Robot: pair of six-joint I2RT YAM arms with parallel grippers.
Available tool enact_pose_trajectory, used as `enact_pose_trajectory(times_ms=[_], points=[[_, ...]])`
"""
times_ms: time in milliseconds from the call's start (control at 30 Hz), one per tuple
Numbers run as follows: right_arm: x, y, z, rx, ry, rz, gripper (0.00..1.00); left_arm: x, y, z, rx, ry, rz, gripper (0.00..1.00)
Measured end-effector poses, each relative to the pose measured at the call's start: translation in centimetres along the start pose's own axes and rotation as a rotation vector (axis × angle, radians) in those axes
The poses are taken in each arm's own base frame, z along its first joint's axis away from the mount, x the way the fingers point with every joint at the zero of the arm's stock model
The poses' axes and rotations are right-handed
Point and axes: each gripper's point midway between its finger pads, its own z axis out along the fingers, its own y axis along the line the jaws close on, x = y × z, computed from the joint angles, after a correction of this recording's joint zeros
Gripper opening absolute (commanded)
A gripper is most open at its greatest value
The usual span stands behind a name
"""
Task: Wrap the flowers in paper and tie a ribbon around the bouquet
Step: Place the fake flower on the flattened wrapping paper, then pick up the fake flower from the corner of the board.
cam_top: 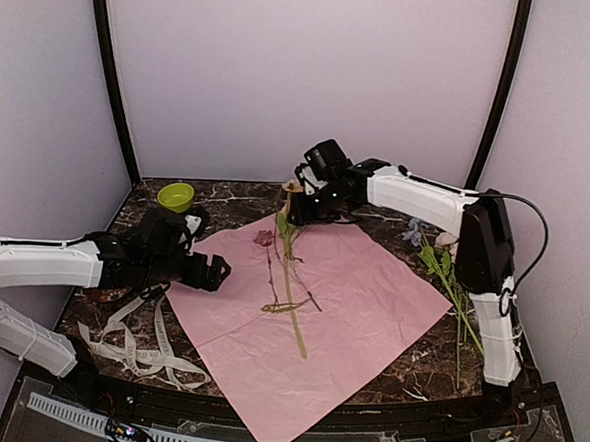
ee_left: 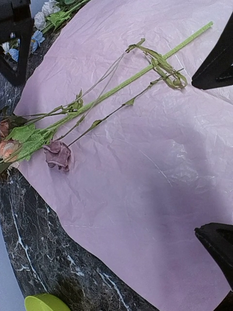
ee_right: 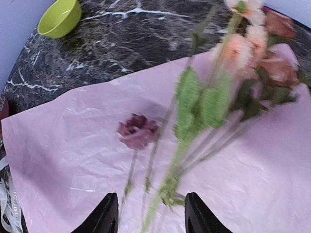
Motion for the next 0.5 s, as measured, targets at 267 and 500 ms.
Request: enact_pose_trajectory(times_ms=[267,500], points=[[4.2,-19.4,-18.3,0.317,-0.084,0.276,0.42,0.5,-0.1,0.4,0.007,0.024,0.036,0.99],[16.9,-32.4,-24.3,0.545,0.024,0.598,0.33,-1.6,-1.6,1.6,0.061,0.039,0.135,0.99]])
